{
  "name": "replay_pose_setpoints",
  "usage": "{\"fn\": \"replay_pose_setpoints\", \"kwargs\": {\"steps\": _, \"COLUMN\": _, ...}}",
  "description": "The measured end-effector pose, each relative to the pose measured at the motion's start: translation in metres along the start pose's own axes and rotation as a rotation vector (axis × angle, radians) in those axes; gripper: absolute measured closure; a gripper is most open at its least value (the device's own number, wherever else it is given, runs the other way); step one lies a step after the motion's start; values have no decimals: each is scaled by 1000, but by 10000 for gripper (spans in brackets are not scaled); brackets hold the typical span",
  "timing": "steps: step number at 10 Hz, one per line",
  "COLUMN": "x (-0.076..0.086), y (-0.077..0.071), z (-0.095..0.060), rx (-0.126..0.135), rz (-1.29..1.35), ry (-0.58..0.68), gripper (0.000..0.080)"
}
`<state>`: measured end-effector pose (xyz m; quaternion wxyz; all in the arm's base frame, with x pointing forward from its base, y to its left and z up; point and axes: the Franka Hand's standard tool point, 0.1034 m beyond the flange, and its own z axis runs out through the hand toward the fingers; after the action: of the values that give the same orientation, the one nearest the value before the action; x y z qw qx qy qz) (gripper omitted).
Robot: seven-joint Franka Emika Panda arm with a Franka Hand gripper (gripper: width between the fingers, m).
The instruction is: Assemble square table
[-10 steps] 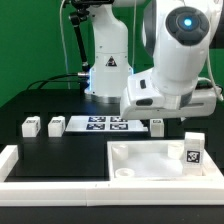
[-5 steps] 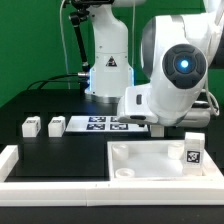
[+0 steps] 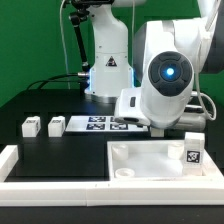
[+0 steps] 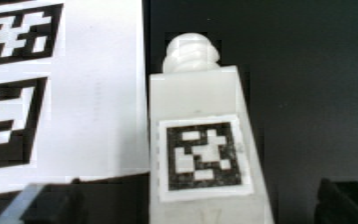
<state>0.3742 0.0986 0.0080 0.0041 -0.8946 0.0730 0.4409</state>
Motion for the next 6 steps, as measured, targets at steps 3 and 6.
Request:
{"fn": "replay_pose_setpoints", "kwargs": {"steps": 3, "x": 1, "y": 1, "z": 4, "rx": 1, "rz": 3, "ry": -9, "gripper": 151}}
{"fn": "replay_pose_setpoints", "kwargs": {"steps": 6, "x": 1, "y": 2, "z": 4, "rx": 4, "rz": 5, "ry": -10, "gripper": 380}}
